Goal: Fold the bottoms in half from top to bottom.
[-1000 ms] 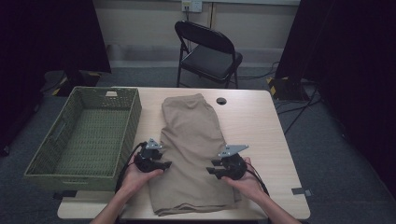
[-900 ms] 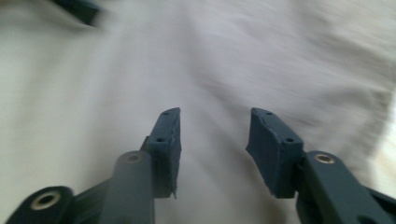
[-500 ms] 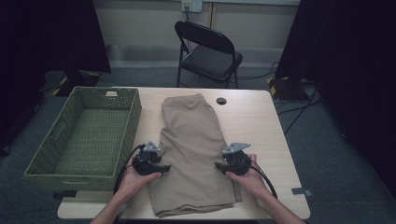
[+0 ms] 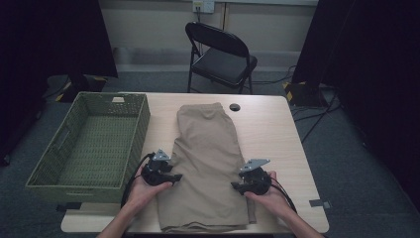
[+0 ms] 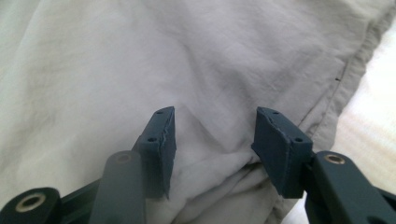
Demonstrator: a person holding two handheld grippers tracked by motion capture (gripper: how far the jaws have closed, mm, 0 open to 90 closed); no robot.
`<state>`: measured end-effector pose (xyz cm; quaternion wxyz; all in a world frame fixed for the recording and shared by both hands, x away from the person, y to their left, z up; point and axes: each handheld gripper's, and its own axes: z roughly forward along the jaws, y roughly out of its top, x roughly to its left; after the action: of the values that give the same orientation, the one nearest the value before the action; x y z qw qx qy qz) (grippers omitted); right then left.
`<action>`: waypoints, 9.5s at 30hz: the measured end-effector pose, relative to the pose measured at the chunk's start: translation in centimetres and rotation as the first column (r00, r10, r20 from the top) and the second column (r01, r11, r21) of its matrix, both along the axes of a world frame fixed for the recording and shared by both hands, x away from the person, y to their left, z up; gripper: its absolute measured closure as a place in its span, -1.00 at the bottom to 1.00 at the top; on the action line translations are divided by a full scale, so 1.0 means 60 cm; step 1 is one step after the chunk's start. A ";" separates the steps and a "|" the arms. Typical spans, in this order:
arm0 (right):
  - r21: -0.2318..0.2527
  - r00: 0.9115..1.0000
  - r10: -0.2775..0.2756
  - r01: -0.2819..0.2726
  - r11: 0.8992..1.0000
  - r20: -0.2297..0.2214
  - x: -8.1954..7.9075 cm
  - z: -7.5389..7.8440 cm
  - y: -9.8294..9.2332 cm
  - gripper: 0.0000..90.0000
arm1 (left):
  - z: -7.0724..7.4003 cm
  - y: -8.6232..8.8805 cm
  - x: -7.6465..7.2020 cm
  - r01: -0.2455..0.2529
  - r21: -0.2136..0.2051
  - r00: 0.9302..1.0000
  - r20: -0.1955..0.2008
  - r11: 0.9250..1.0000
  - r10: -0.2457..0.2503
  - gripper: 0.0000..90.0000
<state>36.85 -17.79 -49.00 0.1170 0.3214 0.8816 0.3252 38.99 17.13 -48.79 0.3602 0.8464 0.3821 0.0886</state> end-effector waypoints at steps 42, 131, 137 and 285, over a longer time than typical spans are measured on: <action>0.034 0.996 -0.092 0.091 0.995 0.016 0.095 -0.004 0.024 0.09 | -0.009 -0.020 0.012 0.046 -0.003 0.998 0.032 0.999 -0.046 0.26; 0.031 0.997 0.068 -0.069 0.997 0.034 0.030 -0.005 0.053 0.02 | 0.029 -0.049 0.002 0.059 -0.113 0.998 0.028 0.992 -0.056 0.29; 0.008 0.994 0.106 -0.106 0.994 0.015 -0.005 -0.001 0.038 0.01 | 0.003 -0.070 -0.004 0.107 -0.029 0.994 -0.011 0.994 -0.108 0.33; 0.343 0.993 -0.111 0.089 0.935 0.045 0.120 0.083 0.033 0.69 | 0.082 -0.014 0.052 -0.037 -0.259 0.993 0.101 0.965 0.066 0.52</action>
<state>44.05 -15.79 -44.01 0.1043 0.3708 0.7903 0.4764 42.12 16.27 -43.85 0.4846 0.7764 0.3920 0.0937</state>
